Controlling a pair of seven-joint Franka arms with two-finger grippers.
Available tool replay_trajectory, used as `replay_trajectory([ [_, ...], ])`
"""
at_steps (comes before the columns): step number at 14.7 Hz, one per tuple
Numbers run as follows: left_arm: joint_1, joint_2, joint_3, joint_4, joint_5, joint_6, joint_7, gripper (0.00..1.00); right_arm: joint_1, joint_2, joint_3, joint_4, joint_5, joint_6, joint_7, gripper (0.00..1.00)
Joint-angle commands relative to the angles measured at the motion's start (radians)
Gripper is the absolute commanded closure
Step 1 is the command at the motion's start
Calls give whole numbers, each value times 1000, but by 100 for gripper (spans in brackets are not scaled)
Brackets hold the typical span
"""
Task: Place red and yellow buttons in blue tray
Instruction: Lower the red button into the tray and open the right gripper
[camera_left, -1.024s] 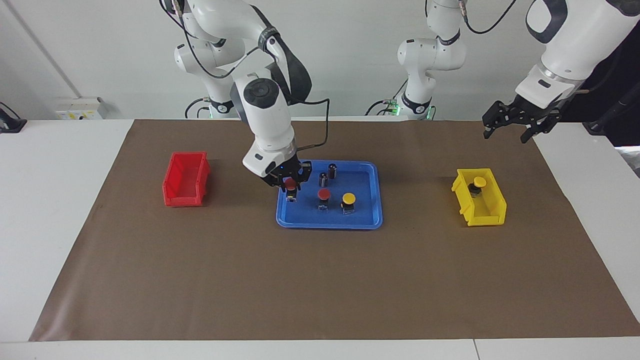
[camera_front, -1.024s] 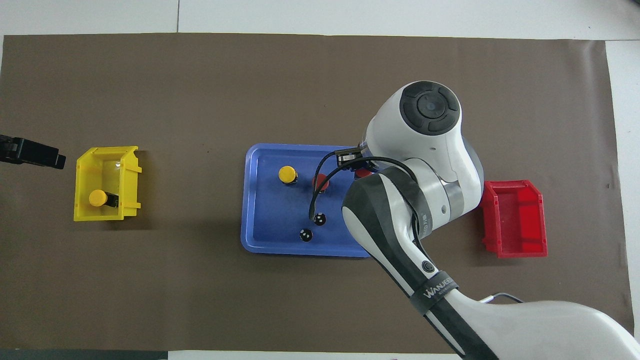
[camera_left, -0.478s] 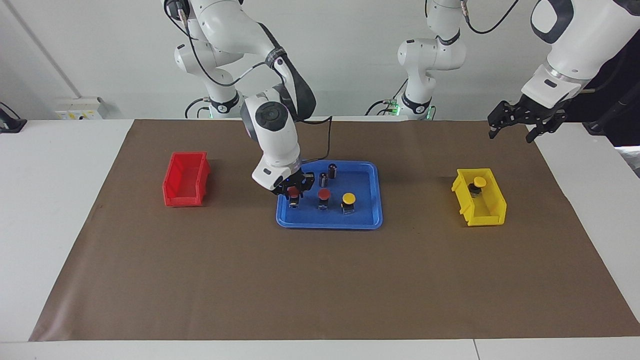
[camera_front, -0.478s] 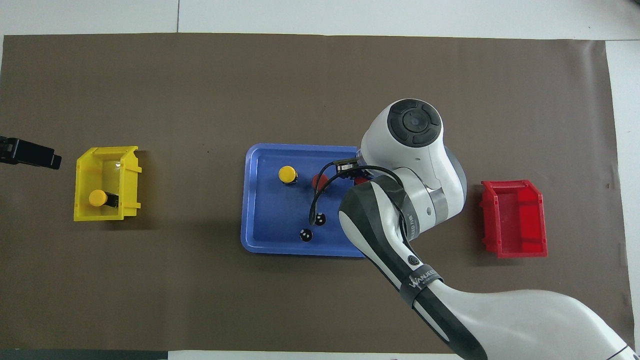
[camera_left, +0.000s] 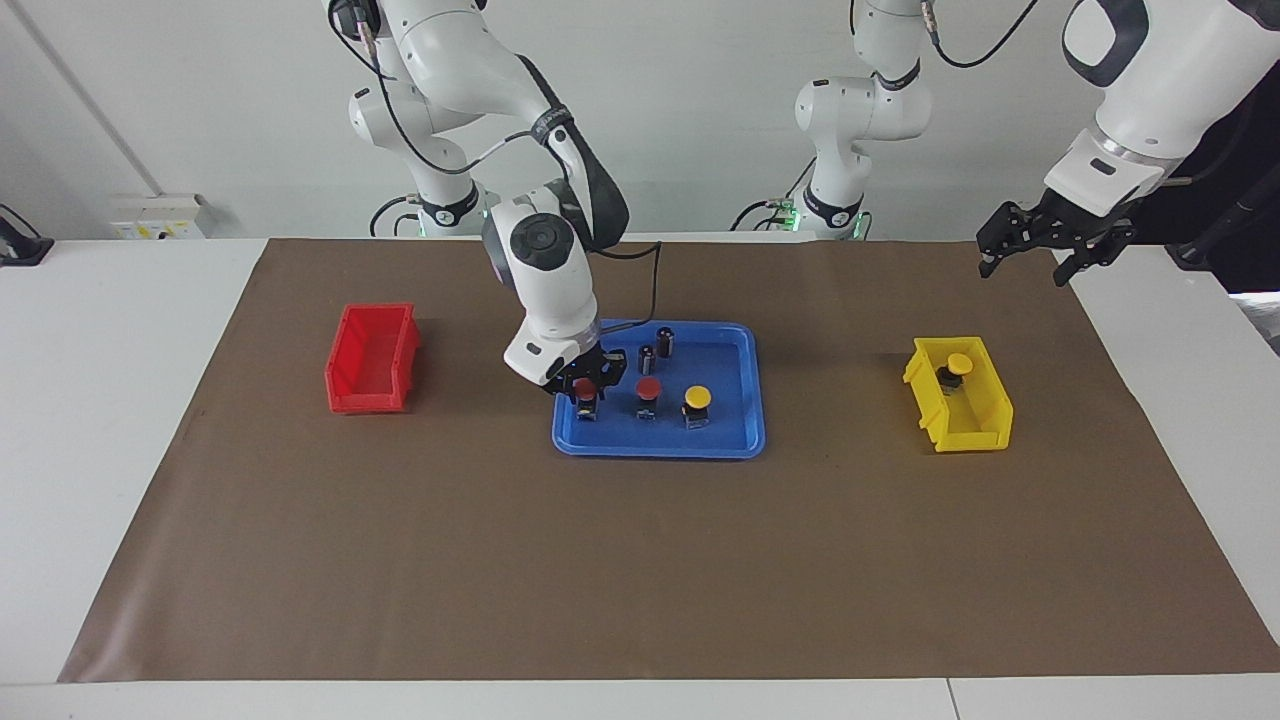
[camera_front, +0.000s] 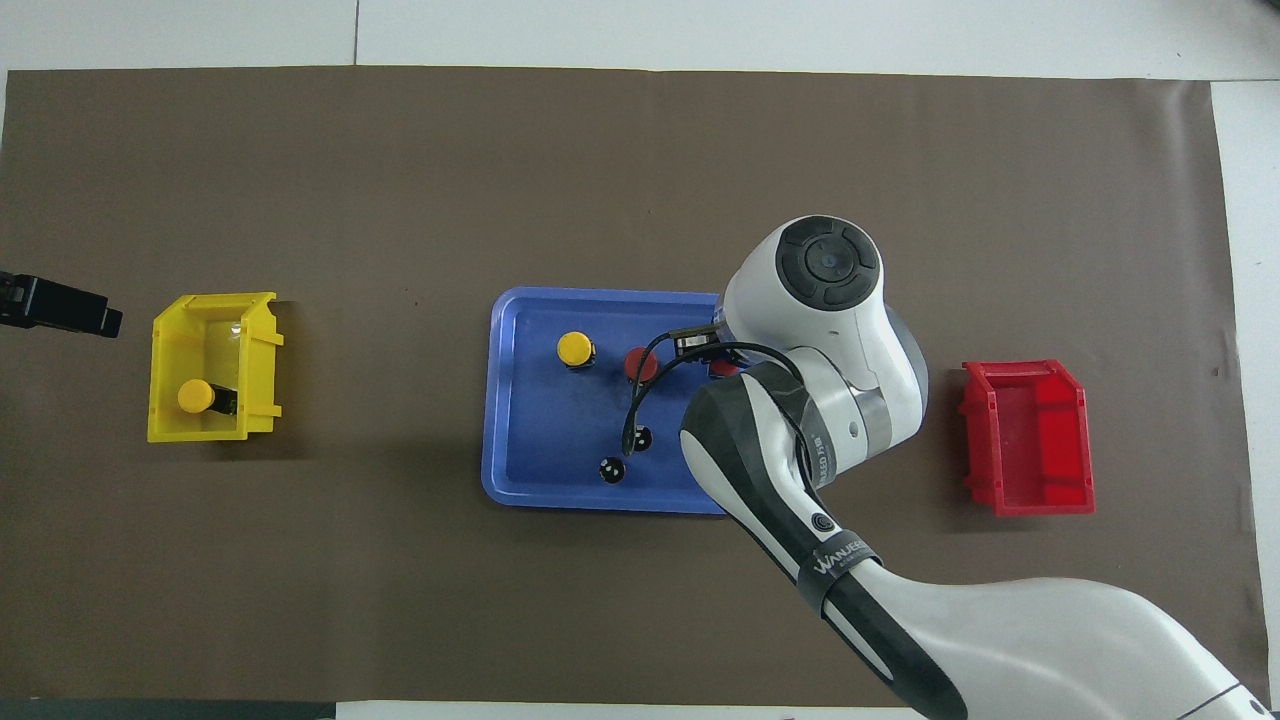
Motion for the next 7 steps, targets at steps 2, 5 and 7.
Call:
replay_trajectory([
  [2,18,-20,-8,-50,23,77,20,0,-3,-17,-1,1,19,18,-20,2],
  [5,30,-11,-8,-114,24,158,20,0,-58,-42,-13,122,3,-115,-18,0],
  [7,39,11,-8,-195,24,276,19,0,-138,-66,-13,188,-6,-227,-18,0],
])
